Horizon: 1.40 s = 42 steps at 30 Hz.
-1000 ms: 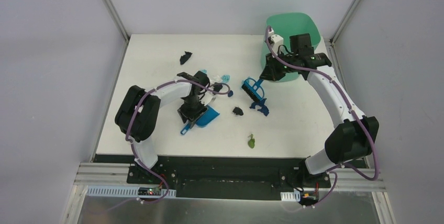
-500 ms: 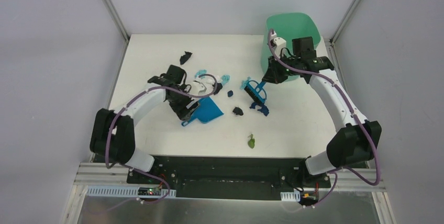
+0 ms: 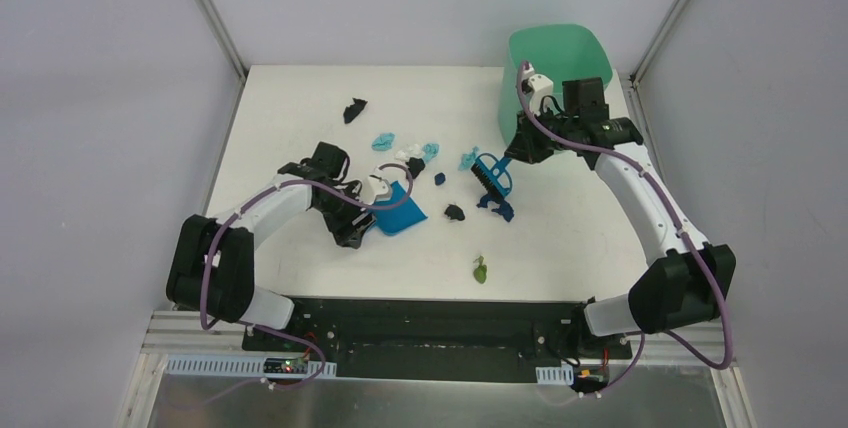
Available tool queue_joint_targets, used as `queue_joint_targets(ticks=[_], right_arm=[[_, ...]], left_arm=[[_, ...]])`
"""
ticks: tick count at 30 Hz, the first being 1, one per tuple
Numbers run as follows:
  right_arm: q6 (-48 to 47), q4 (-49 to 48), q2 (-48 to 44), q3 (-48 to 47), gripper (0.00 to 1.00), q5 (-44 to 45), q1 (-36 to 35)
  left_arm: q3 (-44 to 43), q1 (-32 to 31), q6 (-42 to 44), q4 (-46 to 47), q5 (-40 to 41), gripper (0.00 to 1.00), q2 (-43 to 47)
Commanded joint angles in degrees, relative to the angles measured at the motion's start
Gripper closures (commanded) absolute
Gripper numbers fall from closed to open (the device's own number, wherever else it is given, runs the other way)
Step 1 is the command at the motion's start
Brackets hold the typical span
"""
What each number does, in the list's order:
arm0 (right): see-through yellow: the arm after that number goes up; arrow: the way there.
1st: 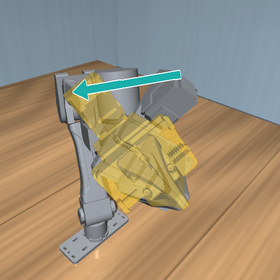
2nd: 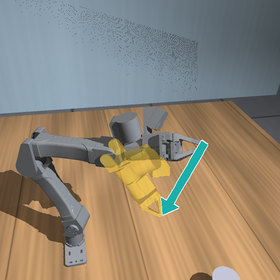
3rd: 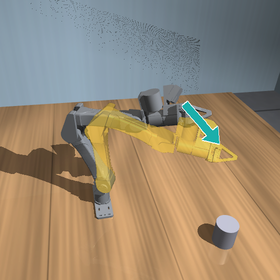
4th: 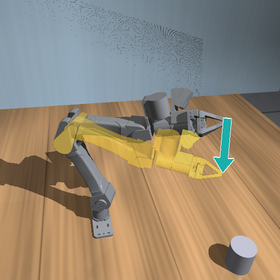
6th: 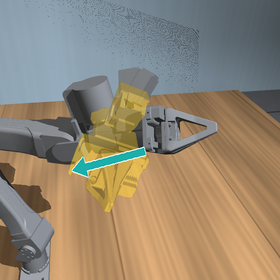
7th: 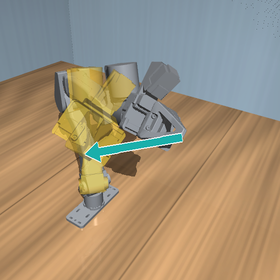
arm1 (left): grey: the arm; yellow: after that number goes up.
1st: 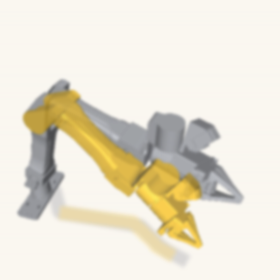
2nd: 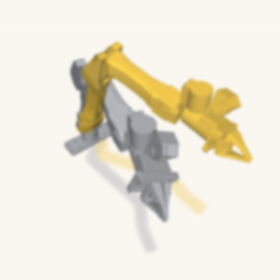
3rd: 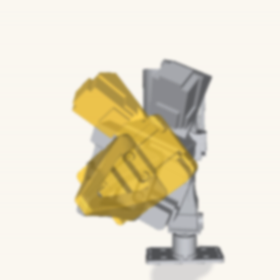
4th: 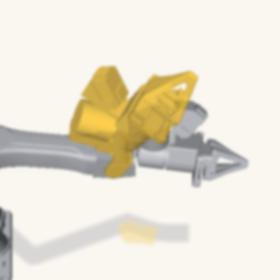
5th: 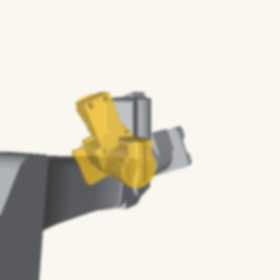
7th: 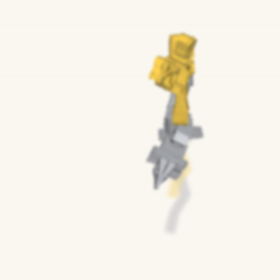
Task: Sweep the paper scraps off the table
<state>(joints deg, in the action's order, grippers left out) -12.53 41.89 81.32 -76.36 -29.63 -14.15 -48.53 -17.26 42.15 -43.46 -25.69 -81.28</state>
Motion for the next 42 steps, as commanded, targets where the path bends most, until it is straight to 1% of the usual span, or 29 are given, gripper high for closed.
queue_joint_targets(ticks=[1, 4, 8, 10, 12, 13, 18, 23, 25, 26, 29, 33, 37, 42], right_arm=[[2.37, -4.03, -2.83, 0.23, 1.0, 1.92, 0.28], [2.77, -4.48, -3.01, 0.58, 1.0, 1.44, 0.38], [2.87, -4.72, -3.02, 0.93, 1.0, 1.51, 0.35], [3.1, -5.07, -2.93, 1.24, 1.0, 1.15, 0.35], [3.29, -5.14, -2.47, 1.1, 1.0, 0.77, 0.35], [3.37, -5.14, -2.23, 1.0, 1.0, 0.62, 0.35], [4.02, -5.92, -1.78, 1.41, 1.0, 0.26, 0.35], [4.83, -6.31, -2.01, 1.73, 1.0, 0.12, 0.35], [5.73, -6.65, -2.3, 2.25, 1.0, 1.05, 0.35], [6.89, -7.06, -2.59, 2.66, 1.0, 2.12, 0.29], [8.76, -7.27, -3.07, 3.61, 1.0, 3.89, 0.2], [7.93, -4.56, -1.61, 1.86, 1.0, 7.32, -1.29], [7.58, -4.35, -0.73, 1.75, 1.0, 12.95, -3.41], [8.06, -3.39, 0.31, 0.65, 1.0, 16.26, -5.15]], left_arm=[[1.58, -0.19, 1.64, 5.16, -3.02, 0.38, -1.07], [2.65, -0.15, 1.62, 7.02, -3.46, 0.44, -1.6], [2.65, -0.27, 1.48, 7.33, -3.58, 0.56, -2.46], [2.74, -0.23, 0.74, 8.07, -2.93, 0.56, -2.44], [2.7, -0.23, 0.31, 8.97, -2.09, 0.5, -2.7], [2.54, -0.31, 0.22, 9.14, -1.86, 0.5, -3.07], [0.83, -1.54, -0.32, 9.05, -0.26, 0.57, -6.51], [0.27, -3.05, -1.08, 7.88, 1.55, 0.62, -8.61], [0.26, -3.22, -0.62, 7.16, 1.94, 0.69, -8.08], [-0.36, -3.22, -0.58, 6.21, 2.34, 0.74, -7.34], [-3.33, -3.22, -1.43, 1.11, 3.26, 0.85, -4.04], [-6.79, -3.31, -1.98, -4.14, 2.44, 1.0, 0.78], [-9.0, -4.3, -1.81, -9.04, 1.3, 1.0, 1.62], [-8.59, -9.69, -4.62, -10.76, 3.71, 1.0, 0.57]])
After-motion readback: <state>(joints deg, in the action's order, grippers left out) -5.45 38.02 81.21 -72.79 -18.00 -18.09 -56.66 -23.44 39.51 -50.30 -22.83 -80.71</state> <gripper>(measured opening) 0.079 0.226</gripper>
